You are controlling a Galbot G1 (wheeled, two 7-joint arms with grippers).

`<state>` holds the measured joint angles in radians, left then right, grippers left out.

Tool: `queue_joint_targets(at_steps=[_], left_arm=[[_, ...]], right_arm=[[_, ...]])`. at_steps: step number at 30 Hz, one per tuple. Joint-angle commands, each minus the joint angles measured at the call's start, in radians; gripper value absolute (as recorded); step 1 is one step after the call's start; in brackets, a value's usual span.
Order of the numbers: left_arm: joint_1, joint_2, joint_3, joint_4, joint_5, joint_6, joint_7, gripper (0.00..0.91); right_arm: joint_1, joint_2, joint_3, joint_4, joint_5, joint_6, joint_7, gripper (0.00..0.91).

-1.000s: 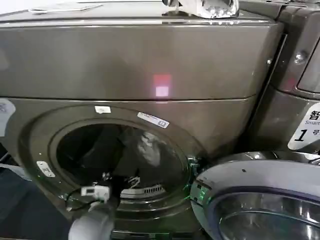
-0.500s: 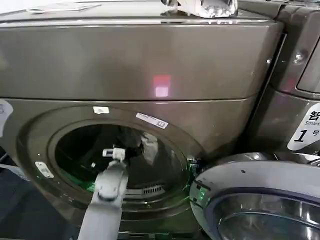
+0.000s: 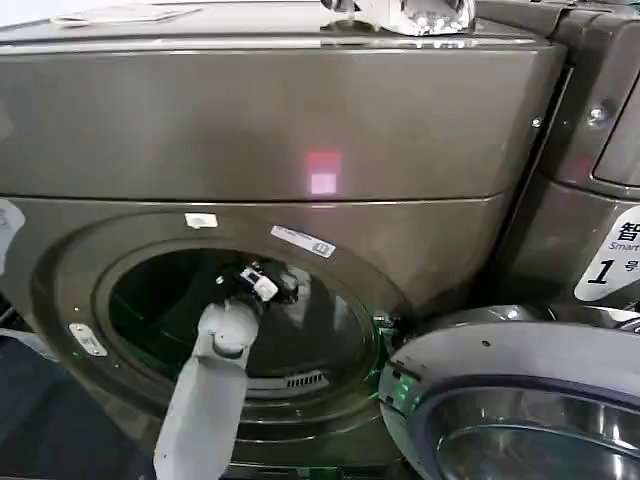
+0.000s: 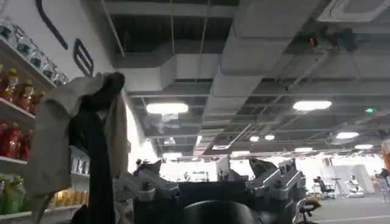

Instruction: Grasp the clothes from the dryer.

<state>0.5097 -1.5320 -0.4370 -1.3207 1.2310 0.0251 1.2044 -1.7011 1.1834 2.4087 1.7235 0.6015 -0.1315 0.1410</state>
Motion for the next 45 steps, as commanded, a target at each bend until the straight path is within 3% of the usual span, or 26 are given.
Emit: queue_joint_targets(at_steps=[1, 16, 32, 34, 36, 45], left_arm=[[-0.072, 0.002, 0.002, 0.098, 0.109, -0.102, 0.145, 0.907], [-0.146, -0.009, 0.02, 0.35, 0.061, -0.074, 0.142, 0.907], [-0.178, -0.009, 0.026, 0.476, -0.007, -0.043, 0.127, 0.907], [-0.171, -0.007, 0.029, 0.462, -0.021, -0.045, 0.127, 0.193], [-0.168, -0.005, 0.031, 0.447, -0.043, -0.045, 0.13, 0.0], [-0.158, 0.0, 0.032, 0.428, -0.073, -0.04, 0.142, 0.0]], right_arm=[[0.001, -0.002, 0.002, 0.0, 0.0, 0.0, 0.0, 0.907], [0.002, 0.002, 0.005, -0.001, -0.003, 0.001, -0.001, 0.907], [0.011, 0.006, -0.01, -0.012, -0.022, 0.01, -0.003, 0.907], [0.011, 0.005, -0.011, -0.011, -0.022, 0.01, -0.003, 0.907], [0.012, 0.007, -0.013, -0.009, -0.023, 0.01, -0.004, 0.907], [0.012, 0.01, -0.018, -0.007, -0.023, 0.012, -0.003, 0.907]])
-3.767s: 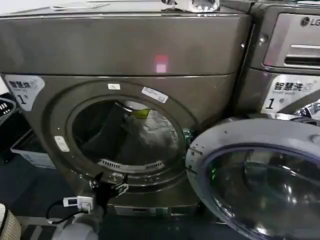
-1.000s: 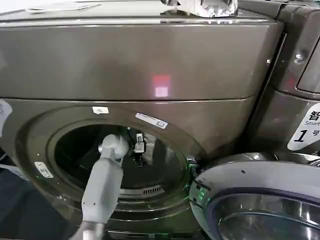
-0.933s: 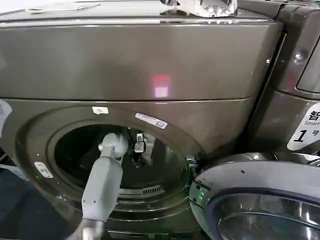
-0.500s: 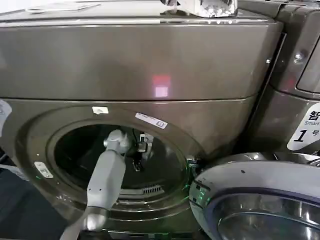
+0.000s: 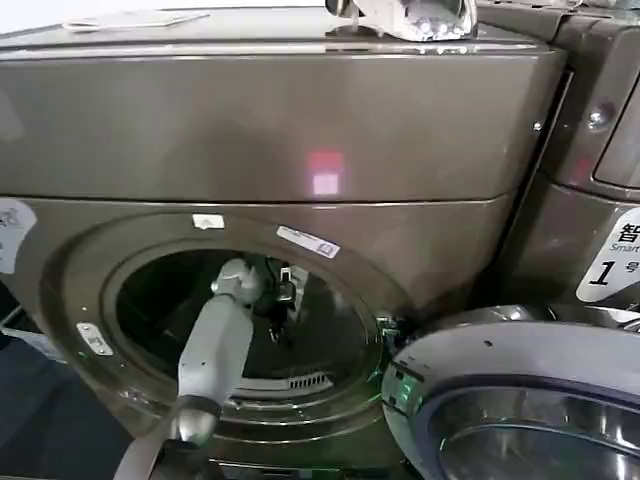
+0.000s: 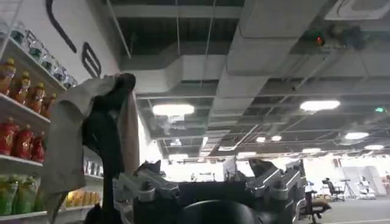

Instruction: Grasp the clothes from the dryer.

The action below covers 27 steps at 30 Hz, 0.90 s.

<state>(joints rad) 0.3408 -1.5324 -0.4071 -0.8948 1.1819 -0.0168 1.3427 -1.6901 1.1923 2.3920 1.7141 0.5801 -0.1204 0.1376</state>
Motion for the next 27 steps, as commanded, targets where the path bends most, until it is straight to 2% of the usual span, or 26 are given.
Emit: queue_joint_targets(at_steps=[1, 21, 23, 27], left_arm=[[0.011, 0.002, 0.002, -0.001, -0.026, 0.002, 0.004, 0.0], [0.019, 0.005, -0.003, -0.038, -0.136, 0.03, -0.066, 0.0], [0.023, 0.004, -0.006, -0.058, -0.203, 0.032, -0.153, 0.0], [0.054, -0.028, -0.028, -0.106, -0.383, 0.077, -0.524, 0.0]], right_arm=[[0.001, 0.001, -0.002, 0.003, -0.001, 0.001, 0.0, 0.907], [0.002, 0.01, -0.017, 0.007, -0.001, 0.006, 0.0, 0.907], [0.003, 0.011, -0.018, 0.009, -0.001, 0.006, 0.0, 0.907], [0.01, 0.018, -0.033, 0.021, -0.002, 0.005, 0.0, 0.907]])
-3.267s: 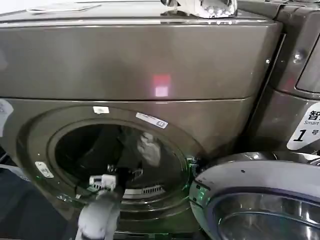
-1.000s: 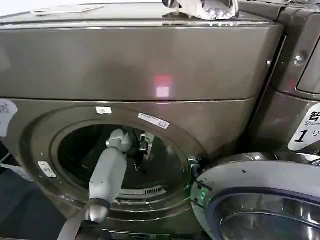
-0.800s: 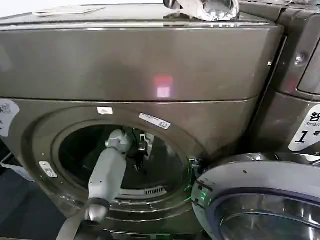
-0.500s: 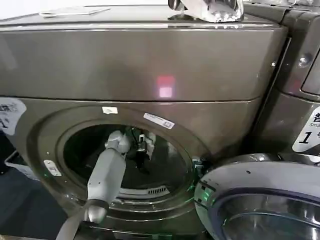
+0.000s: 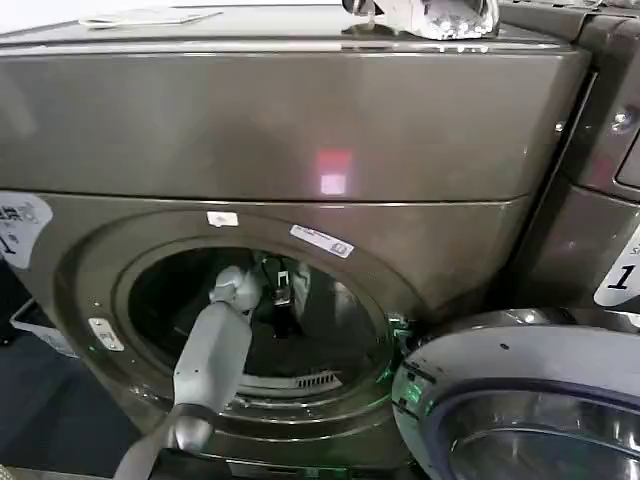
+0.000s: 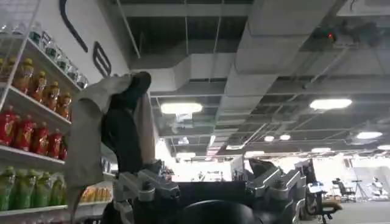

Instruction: Grasp the clothes from the dryer.

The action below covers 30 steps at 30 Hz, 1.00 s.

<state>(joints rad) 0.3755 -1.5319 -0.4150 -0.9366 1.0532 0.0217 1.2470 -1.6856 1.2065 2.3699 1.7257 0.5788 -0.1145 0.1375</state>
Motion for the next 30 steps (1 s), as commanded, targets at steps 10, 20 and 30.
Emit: queue_joint_targets(at_steps=[10, 20, 30], left_arm=[[0.095, -0.104, -0.04, -0.203, -0.463, 0.137, -0.978, 0.0], [0.152, -0.126, -0.111, -0.266, -0.615, 0.164, -1.364, 0.0], [0.198, -0.126, -0.072, -0.356, -0.685, 0.229, -1.386, 0.0]], right_arm=[[0.005, 0.016, -0.025, 0.024, -0.02, -0.016, 0.001, 0.907], [0.004, 0.026, -0.036, 0.046, -0.017, -0.012, -0.005, 0.907], [-0.002, 0.041, -0.038, 0.077, 0.002, -0.005, -0.019, 0.907]])
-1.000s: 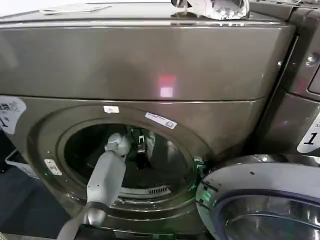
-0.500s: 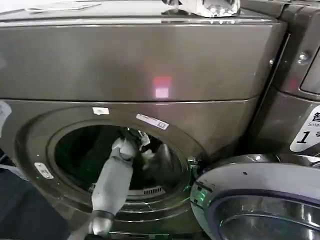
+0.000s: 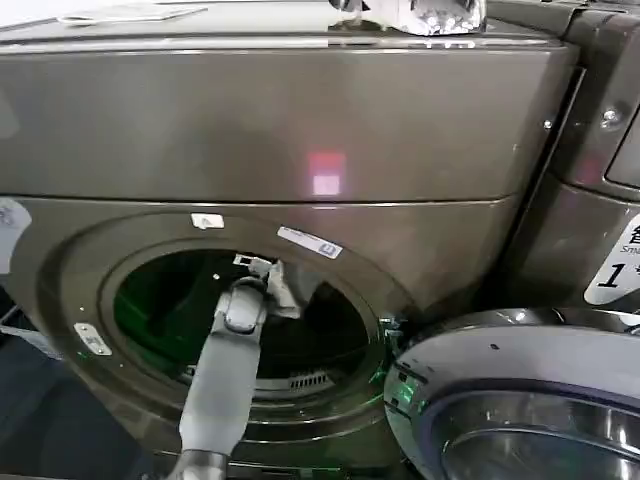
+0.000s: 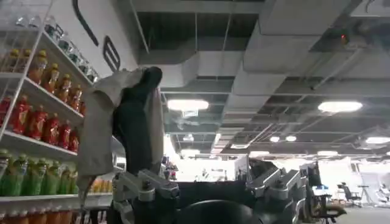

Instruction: Grasp the clothes from the dryer.

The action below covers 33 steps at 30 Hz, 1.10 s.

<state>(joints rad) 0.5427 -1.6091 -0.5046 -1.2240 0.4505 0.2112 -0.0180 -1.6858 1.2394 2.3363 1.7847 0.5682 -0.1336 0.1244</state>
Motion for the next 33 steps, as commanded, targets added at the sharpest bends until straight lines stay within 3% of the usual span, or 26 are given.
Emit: queue_joint_targets(at_steps=[1, 15, 18, 33], left_arm=[[0.034, -0.049, 0.017, -0.073, -0.081, 0.042, -0.116, 0.0], [0.047, -0.049, 0.014, -0.102, -0.142, 0.086, -0.095, 0.0], [0.047, -0.049, 0.016, -0.1, -0.143, 0.086, -0.092, 0.0], [0.044, -0.049, 0.013, -0.101, -0.142, 0.084, -0.079, 0.0]], right_arm=[[-0.001, 0.006, -0.004, 0.017, 0.014, 0.014, -0.004, 0.907], [0.002, 0.009, -0.008, 0.025, 0.013, -0.005, -0.002, 0.907], [0.006, 0.01, 0.003, 0.059, 0.021, -0.057, 0.003, 0.907], [0.005, 0.004, 0.036, 0.061, 0.034, -0.072, -0.007, 0.907]])
